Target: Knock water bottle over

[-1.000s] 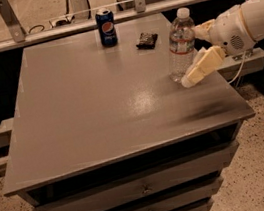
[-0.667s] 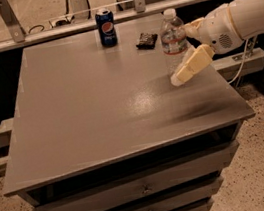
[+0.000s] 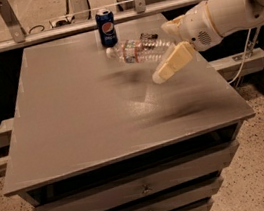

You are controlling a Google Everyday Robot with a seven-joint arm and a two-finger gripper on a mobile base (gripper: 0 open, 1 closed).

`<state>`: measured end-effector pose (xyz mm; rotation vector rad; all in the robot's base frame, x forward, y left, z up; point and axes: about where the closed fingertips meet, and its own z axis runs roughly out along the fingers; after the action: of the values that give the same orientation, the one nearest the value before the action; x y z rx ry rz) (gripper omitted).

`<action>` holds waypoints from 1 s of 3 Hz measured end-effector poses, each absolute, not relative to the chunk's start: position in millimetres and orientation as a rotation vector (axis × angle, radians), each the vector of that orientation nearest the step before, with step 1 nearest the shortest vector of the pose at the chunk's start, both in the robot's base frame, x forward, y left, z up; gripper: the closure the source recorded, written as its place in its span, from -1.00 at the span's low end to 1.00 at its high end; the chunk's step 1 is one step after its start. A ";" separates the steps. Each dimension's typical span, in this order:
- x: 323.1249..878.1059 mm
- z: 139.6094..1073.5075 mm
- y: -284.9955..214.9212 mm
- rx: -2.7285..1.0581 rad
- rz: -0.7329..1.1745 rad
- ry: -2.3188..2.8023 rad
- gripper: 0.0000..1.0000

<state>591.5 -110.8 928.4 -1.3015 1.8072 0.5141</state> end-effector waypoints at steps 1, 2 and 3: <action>592.5 927.8 -108.1 -1.313 0.503 1.813 -1.00; 591.5 926.0 -113.9 -1.319 0.486 1.829 -1.00; 590.6 927.0 -129.7 -1.319 0.455 1.851 -1.00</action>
Offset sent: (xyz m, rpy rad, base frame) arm -0.0012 -0.0166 -0.0038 -0.0604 0.0071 -0.0240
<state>590.6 -129.7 927.0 -1.3189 1.8506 0.4548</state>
